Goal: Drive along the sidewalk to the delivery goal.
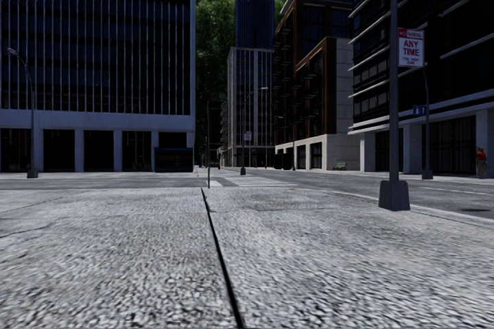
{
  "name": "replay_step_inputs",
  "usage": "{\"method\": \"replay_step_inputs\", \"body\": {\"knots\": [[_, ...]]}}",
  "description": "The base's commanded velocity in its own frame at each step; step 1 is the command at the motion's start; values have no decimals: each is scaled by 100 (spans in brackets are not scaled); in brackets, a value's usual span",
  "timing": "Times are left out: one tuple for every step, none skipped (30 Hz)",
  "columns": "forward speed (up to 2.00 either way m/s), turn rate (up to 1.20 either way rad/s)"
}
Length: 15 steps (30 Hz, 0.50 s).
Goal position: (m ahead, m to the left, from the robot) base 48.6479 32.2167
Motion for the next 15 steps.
{"method": "replay_step_inputs", "body": {"knots": [[200, 0], [200, 0], [200, 0], [200, 0], [200, 0], [200, 0], [200, 0], [200, 0], [200, 0], [200, 0], [200, 0], [200, 0], [200, 0], [200, 0], [200, 0]]}}
